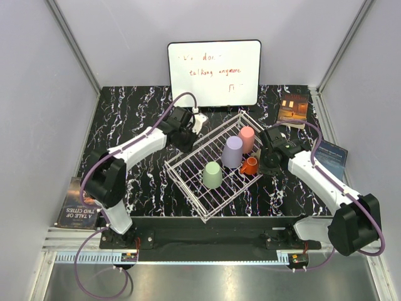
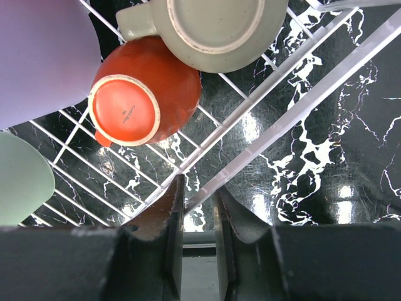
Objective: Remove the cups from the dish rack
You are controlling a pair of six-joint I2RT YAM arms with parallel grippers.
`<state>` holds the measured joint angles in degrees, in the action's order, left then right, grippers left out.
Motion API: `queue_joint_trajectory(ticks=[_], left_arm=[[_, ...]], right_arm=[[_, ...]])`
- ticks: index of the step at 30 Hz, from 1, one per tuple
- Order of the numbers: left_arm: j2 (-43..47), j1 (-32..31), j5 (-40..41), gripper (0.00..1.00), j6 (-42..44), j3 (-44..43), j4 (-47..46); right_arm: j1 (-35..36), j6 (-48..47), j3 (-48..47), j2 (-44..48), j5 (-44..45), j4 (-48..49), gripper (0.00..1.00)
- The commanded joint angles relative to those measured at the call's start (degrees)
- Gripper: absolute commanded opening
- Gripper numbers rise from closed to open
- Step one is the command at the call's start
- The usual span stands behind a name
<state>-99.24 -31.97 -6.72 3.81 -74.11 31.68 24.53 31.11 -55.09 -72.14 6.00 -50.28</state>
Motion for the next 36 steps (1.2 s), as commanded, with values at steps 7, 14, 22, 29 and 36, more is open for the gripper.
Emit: queue_joint_trajectory(ticks=[7,14,22,29,36], left_arm=[[1.9,-0.5,5.7,0.00,-9.8,0.0,1.4],[11.8,-7.8,13.5,0.00,-24.9,6.2,1.4],[18.5,-9.6,13.2,0.00,-39.0,10.4,0.6],[15.9,-9.6,13.9,0.00,-41.3,9.6,-0.2],[9.6,-9.7,12.0,0.00,-43.4,7.7,-2.1]], right_arm=[[0.6,-0.8,-4.0,1.0,-3.5,1.2,0.00],[0.6,-1.0,-12.1,-6.8,-3.3,3.0,0.00],[0.6,-1.2,-21.9,-17.7,-3.6,4.0,0.00],[0.6,-1.6,-27.7,-27.5,-5.8,5.0,0.00],[0.6,-3.0,-32.8,-35.9,-5.6,5.2,0.00]])
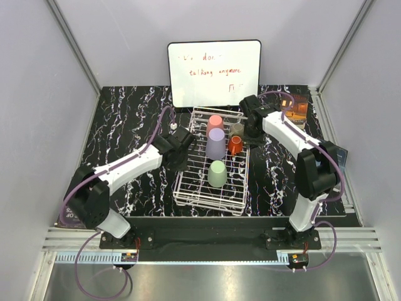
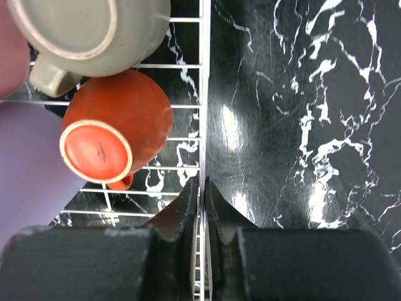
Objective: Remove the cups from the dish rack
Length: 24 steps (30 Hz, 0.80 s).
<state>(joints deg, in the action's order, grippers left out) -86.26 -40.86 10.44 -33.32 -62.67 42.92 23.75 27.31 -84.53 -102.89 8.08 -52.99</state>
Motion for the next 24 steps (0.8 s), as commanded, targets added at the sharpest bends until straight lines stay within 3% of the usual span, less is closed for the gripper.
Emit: queue_joint_trajectory(ticks=[1,10,16,20,22,24], left_arm=[[-4.3,-0.8,-5.3,0.00,-6.7,-4.0,-13.6],[-6.8,-1.5,-5.6,0.00,-10.6,-4.6,-16.1],[-6.6,-1.7,-5.2,0.00,-10.8,-4.2,-17.1],[-6.6,-1.7,-4.0,0.00,-9.5,-5.3,-15.9],[-5.3,-1.7,-2.2,0.09,-8.2,-6.2,-14.4],[-4.0,-1.9,0.0,0.29,-5.5,-6.8,-13.5]], right_arm=[[1.4,0.7,-3.9,-5.7,-7.4,7.9,0.00],[1.2,0.2,-12.5,-14.3,-7.8,8.3,0.00],[1.4,0.2,-12.8,-15.8,-11.0,8.7,0.00],[1.4,-0.3,-11.9,-13.4,-8.4,8.7,0.00],[1.4,-0.6,-11.3,-11.5,-5.3,8.6,0.02],[1.4,-1.1,-10.3,-8.0,-2.9,8.7,0.07]])
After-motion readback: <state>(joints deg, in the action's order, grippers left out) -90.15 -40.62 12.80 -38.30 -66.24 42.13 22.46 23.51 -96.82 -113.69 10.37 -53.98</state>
